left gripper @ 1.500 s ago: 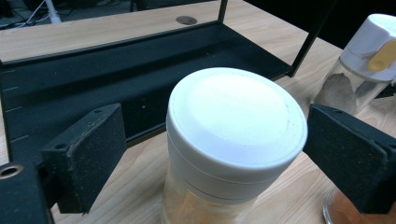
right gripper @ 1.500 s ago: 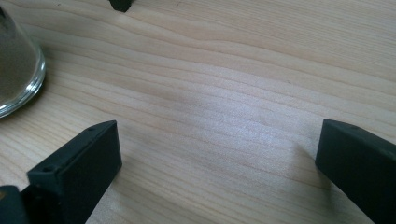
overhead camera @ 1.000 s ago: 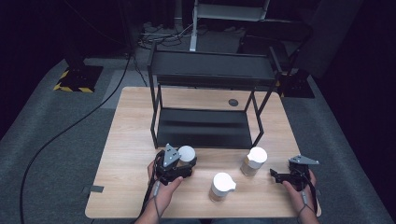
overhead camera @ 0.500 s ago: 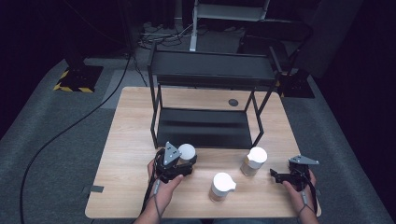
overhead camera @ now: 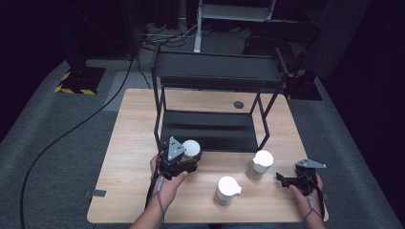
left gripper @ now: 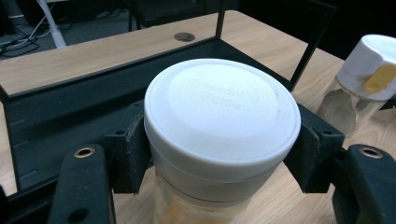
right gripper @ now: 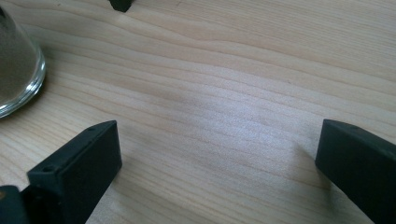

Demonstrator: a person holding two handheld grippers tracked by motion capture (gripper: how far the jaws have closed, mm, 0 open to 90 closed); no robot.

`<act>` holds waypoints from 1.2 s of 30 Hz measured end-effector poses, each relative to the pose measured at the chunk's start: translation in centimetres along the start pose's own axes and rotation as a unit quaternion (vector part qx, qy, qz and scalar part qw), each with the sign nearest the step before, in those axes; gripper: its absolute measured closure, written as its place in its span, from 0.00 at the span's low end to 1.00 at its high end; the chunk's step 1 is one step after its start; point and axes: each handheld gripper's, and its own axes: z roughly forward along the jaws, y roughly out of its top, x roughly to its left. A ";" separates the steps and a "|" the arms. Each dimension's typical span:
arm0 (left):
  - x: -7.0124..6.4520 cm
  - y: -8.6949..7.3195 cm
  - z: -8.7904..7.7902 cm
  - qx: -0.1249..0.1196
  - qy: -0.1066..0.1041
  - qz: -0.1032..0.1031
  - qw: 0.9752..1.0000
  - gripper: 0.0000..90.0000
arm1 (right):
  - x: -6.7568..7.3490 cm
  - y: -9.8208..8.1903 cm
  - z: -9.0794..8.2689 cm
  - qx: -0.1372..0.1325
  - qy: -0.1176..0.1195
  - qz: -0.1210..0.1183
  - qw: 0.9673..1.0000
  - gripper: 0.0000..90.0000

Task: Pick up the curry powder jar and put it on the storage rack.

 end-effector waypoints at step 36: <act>3.8 5.3 1.3 -0.005 0.011 0.004 1.000 0.36 | 0.0 0.0 0.0 0.000 0.000 0.000 1.000 0.00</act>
